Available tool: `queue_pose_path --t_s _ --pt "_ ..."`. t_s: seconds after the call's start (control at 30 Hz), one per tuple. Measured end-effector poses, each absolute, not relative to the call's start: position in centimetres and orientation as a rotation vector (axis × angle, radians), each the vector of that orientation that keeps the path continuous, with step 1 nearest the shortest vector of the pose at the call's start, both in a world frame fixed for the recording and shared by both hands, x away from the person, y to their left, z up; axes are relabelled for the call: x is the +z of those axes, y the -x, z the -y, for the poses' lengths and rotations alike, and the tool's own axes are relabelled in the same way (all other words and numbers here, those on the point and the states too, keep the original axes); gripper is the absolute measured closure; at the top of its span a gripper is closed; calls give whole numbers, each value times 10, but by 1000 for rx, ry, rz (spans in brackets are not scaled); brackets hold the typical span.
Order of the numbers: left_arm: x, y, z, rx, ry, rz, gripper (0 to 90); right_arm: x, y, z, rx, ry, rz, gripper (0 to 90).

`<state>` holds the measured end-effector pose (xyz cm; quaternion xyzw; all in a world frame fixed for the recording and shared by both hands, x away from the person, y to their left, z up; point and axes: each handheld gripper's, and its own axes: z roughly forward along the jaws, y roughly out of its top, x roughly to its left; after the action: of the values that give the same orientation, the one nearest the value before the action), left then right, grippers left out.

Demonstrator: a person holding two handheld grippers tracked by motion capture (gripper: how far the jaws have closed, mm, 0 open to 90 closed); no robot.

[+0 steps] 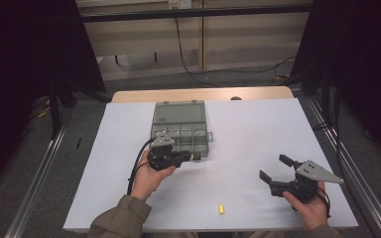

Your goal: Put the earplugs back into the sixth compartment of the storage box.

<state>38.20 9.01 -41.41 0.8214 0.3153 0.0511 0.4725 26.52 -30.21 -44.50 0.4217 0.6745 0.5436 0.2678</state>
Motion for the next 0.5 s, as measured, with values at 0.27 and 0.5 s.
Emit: queue_pose_path --t_s 0.27,0.5 --pt "-412 -387 -90 143 -1993 -802 818 -444 -265 303 1466 -1133 -1815 71" --pt "-409 -391 -93 163 -1976 -824 817 -445 -265 302 1466 -1136 -1817 71"
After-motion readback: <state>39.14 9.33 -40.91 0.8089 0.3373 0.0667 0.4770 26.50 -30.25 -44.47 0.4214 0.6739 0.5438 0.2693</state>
